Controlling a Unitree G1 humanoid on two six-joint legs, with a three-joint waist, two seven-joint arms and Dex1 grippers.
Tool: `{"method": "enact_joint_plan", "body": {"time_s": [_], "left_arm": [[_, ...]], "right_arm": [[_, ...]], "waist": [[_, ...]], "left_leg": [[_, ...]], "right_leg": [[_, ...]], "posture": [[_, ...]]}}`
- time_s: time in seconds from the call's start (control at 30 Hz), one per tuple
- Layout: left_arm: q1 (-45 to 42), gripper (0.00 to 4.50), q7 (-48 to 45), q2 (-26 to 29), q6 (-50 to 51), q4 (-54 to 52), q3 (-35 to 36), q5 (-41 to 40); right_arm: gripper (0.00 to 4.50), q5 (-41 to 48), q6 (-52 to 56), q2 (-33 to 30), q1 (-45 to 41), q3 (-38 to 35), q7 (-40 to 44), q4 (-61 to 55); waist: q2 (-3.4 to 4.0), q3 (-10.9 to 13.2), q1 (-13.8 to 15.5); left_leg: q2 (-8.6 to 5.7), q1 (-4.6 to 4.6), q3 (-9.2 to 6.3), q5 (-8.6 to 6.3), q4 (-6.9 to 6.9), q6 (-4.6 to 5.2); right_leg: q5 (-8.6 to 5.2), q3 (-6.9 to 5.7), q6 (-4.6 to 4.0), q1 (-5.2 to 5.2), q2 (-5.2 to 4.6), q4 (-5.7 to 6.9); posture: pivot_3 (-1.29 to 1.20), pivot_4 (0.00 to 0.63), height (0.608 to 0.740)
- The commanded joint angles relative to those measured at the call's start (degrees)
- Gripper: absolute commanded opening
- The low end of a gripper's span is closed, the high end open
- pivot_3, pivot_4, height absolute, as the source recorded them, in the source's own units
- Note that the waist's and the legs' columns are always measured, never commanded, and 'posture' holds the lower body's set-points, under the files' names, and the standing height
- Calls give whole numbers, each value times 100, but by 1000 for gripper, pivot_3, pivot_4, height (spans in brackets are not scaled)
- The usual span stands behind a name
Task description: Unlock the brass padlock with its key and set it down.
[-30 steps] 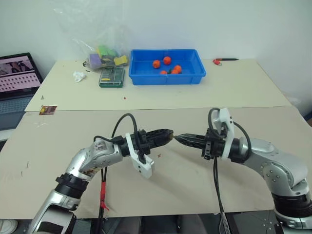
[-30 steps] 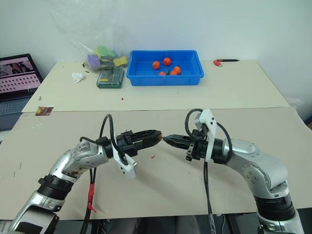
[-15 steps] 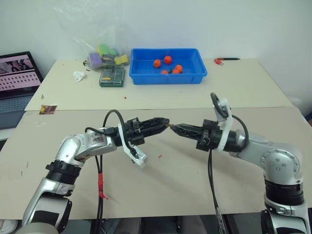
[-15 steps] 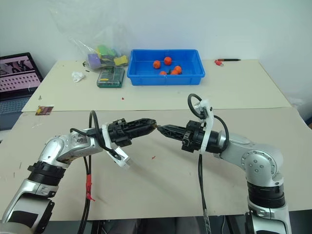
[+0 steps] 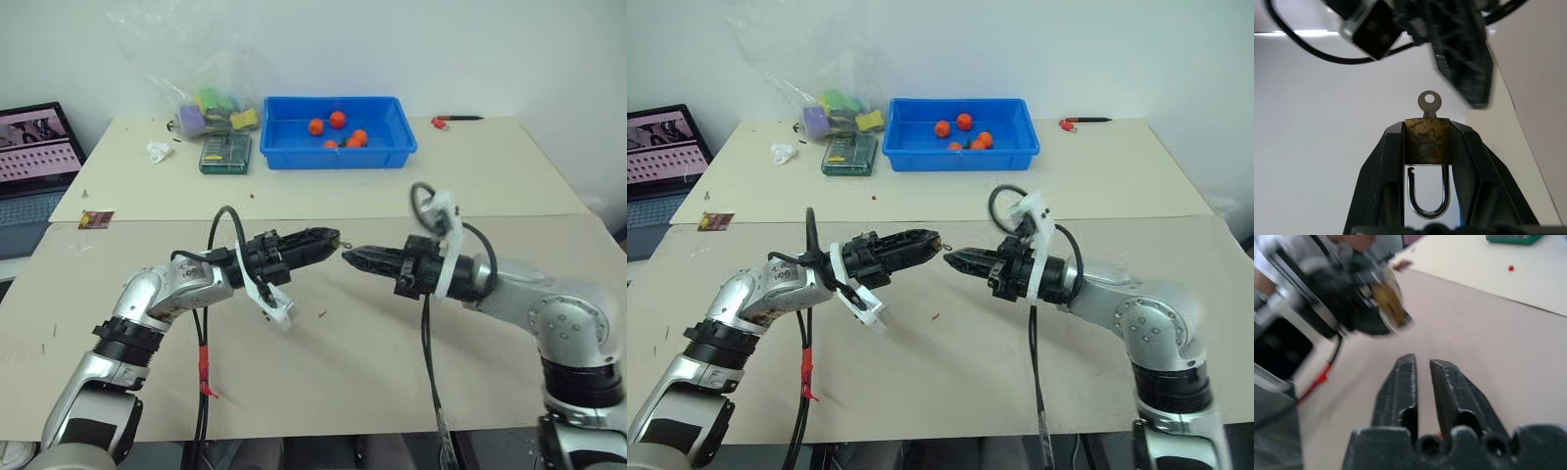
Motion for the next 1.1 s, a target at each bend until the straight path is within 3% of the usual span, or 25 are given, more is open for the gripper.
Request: {"method": "enact_joint_plan", "body": {"time_s": [0.03, 0.5, 0.7, 1.1], "left_arm": [[157, 820, -418, -98, 138, -176, -277, -546], [-3, 820, -785, -225, -166, 820, -432, -760], [11, 820, -682, -257, -349, 1042, -363, -618], [67, 820, -433, -169, -585, 1225, -278, -428]], "right_arm": [[2268, -477, -459, -216, -14, 132, 597, -248], [2268, -232, -365, -571, 34, -803, 1348, -28], [2268, -147, -332, -309, 157, -666, 1155, -178], [2268, -813, -501, 290, -73, -35, 928, 134]], "waist": [[0, 0, -27], [-2, 1, -17], [-2, 1, -8], [-1, 1, 2]], "left_leg": [[0, 0, 0, 0, 0, 0], [0, -5, -1, 0, -2, 1], [0, -6, -2, -1, -5, 2], [-2, -7, -2, 0, -5, 0]], "right_leg": [[0, 0, 0, 0, 0, 0], [1, -1, -1, 1, 0, -30], [1, 0, -2, 2, -1, -33], [3, 0, -1, -2, 0, -29]], "posture": [[0, 150, 740], [0, 150, 740], [0, 150, 740], [0, 150, 740]]}}
